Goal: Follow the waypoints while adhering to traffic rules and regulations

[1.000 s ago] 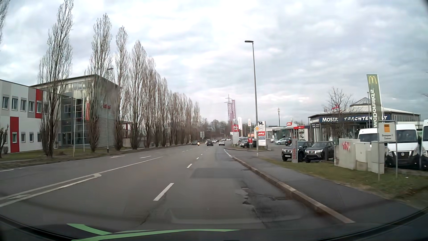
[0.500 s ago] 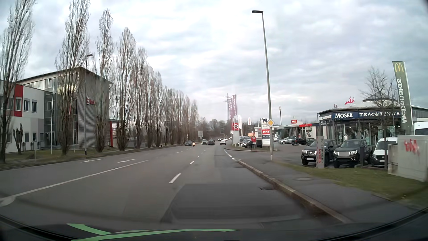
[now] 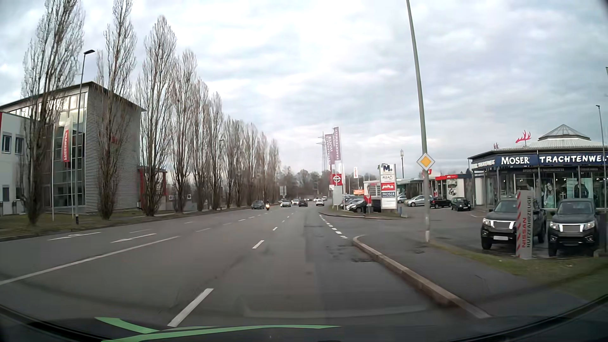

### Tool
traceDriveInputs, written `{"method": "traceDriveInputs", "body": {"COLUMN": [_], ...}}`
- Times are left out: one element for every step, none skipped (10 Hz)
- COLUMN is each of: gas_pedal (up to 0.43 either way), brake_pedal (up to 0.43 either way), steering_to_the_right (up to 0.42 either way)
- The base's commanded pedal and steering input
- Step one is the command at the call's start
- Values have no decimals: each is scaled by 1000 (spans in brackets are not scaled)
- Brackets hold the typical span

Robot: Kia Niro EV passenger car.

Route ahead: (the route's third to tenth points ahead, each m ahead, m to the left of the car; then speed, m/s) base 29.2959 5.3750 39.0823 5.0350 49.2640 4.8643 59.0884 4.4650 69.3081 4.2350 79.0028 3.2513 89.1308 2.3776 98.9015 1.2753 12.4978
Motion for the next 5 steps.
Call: {"method": "traceDriveInputs", "body": {"gas_pedal": [0,0,0,0,0], "brake_pedal": [0,0,0,0,0], "steering_to_the_right": [-2,-2,-3,-3,-3]}}
